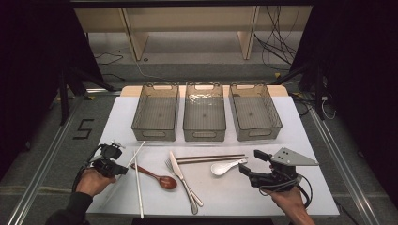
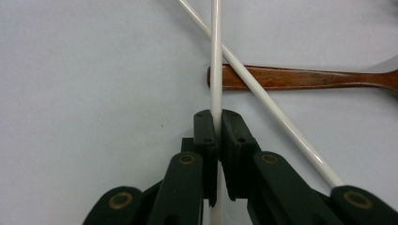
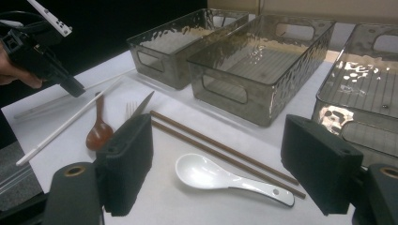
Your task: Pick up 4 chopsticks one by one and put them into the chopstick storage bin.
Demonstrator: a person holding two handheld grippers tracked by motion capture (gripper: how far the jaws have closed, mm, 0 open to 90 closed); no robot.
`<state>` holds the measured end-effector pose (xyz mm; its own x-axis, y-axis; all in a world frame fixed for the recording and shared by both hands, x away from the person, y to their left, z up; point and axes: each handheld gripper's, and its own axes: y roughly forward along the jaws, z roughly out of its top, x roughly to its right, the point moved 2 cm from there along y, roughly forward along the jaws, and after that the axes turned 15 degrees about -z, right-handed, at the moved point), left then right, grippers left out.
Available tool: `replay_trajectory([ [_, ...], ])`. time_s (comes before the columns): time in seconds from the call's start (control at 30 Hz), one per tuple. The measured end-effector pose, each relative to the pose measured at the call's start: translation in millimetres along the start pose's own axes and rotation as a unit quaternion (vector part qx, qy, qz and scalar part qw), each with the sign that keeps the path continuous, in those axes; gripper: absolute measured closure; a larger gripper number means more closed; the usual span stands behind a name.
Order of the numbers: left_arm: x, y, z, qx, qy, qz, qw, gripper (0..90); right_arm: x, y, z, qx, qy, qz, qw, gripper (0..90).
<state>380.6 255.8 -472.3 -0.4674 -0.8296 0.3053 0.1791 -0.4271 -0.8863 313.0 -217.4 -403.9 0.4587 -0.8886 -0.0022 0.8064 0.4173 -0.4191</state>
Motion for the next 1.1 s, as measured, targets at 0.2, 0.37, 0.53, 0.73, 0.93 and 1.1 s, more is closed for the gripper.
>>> replay_trajectory([
  [0.2, 5.5, -5.6, 2.2, 0.008, 0.013, -0.005, 0.9999, 85.0, 0.0, 0.3, -0.1, -0.001, 0.0, 0.0, 1.0, 26.5],
  [0.37, 20.1, -19.5, 7.3, 0.031, 0.036, -0.018, 0.9987, 84.9, 0.3, 0.3, -0.2, -0.001, 0.001, 0.0, 1.0, 26.5],
  [0.53, 29.2, -26.3, 12.9, 0.041, 0.053, -0.028, 0.9974, 84.9, 0.7, 0.4, -0.2, 0.0, 0.002, 0.001, 1.0, 26.5],
  [0.73, 38.4, -33.4, 27.3, 0.061, 0.071, -0.047, 0.9945, 84.9, 1.2, 0.2, -0.5, -0.001, 0.005, 0.001, 1.0, 26.5],
  [0.93, 43.0, -43.9, 46.9, 0.097, 0.084, -0.06, 0.99, 84.9, 1.0, -0.3, -0.2, 0.001, 0.003, 0.002, 1.0, 26.5],
  [1.1, 43.9, -47.8, 63.4, 0.117, 0.089, -0.066, 0.987, 84.9, 1.2, -0.1, 0.0, 0.002, 0.003, 0.002, 1.0, 26.5],
])
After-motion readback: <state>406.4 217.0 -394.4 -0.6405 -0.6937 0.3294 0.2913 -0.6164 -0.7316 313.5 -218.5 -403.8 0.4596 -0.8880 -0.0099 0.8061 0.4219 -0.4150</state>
